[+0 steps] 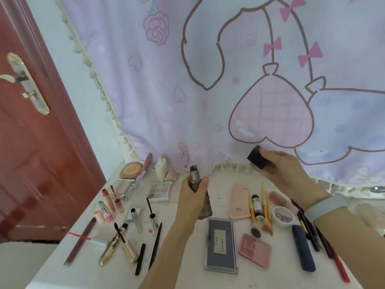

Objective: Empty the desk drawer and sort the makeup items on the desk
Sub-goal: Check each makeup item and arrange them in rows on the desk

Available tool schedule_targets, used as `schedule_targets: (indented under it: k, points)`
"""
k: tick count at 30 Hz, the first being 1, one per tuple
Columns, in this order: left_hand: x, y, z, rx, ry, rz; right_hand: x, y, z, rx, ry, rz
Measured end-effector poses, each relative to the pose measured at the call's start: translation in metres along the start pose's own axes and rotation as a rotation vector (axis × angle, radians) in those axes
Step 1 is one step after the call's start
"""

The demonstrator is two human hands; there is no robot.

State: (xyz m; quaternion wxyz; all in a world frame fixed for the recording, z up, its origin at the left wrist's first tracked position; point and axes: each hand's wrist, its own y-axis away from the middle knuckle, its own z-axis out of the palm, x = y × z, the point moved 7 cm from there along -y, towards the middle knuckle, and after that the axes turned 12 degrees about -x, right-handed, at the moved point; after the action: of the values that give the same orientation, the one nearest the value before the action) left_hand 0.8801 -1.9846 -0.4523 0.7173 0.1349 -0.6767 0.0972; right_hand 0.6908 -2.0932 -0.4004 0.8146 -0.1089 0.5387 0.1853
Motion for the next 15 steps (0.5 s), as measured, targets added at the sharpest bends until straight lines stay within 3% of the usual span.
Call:
schedule_targets:
  k: [3, 7, 12, 15]
  points:
    - [0.003, -0.020, -0.006, 0.019, 0.051, 0.014, 0.038, -0.005, 0.000, -0.077, 0.019, 0.189]
    - [0.013, -0.045, -0.004, 0.037, -0.047, 0.087, 0.063, -0.021, 0.007, -0.131, 0.197, 0.254]
    - [0.017, -0.070, -0.004, 0.079, -0.020, 0.140, 0.072, -0.051, 0.024, -0.226, 0.785, 0.118]
    - [0.016, -0.086, -0.008, 0.136, -0.096, 0.156, 0.076, -0.068, 0.031, -0.280, 0.910, 0.034]
